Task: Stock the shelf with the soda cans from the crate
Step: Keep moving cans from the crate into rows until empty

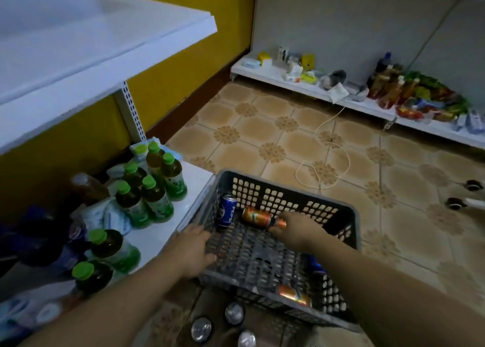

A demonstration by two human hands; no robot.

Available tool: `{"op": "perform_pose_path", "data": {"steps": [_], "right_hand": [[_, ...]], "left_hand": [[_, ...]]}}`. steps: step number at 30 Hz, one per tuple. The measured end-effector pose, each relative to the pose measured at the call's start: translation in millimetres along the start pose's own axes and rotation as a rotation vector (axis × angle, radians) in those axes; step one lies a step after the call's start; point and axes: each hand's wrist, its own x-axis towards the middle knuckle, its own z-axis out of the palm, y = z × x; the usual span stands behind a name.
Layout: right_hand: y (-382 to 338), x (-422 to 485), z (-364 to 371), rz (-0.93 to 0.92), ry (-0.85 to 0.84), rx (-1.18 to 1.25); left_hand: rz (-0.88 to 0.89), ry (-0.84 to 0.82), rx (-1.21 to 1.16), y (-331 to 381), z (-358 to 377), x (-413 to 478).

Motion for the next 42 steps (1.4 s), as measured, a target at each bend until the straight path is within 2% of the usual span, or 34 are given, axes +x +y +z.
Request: {"op": "perform_pose_path", "data": {"steps": [8,13,17,20,26,29,32,33,36,42], "right_hand": [[-37,142,54,-0.017,-0.042,0.206],[-48,208,95,-0.028,-0.061,0.271],[-51,247,128,-0.004,-0.059,0.370],[-54,269,146,0.011,-0.029,0.375],[-61,306,171,0.080,-0.003,0.438],[-66,307,184,0.072,0.081,0.500],[-69,311,189,0.034,0.269,0.555],[-69,316,188,0.036,0.264,0.542],[-71,328,182,0.077,0.113,0.504],[-67,300,191,0.093,0.184,0.583]], "left_hand": [[-0.064,0.014,-0.048,-64,55,83],[-0.098,0.014,-0.312,-77,103,100],[-0.129,0.192,-0.568,-69,124,104],[-0.096,0.284,-0.580,-71,131,104],[-0.027,0.327,-0.558,-75,135,103],[-0.067,0.274,-0.554,-75,133,104],[-0.099,0.229,-0.570,-73,130,103],[-0.101,0.226,-0.571,-73,130,103],[-0.104,0.210,-0.583,-74,129,104],[-0.105,0.201,-0.582,-74,129,105]]}}
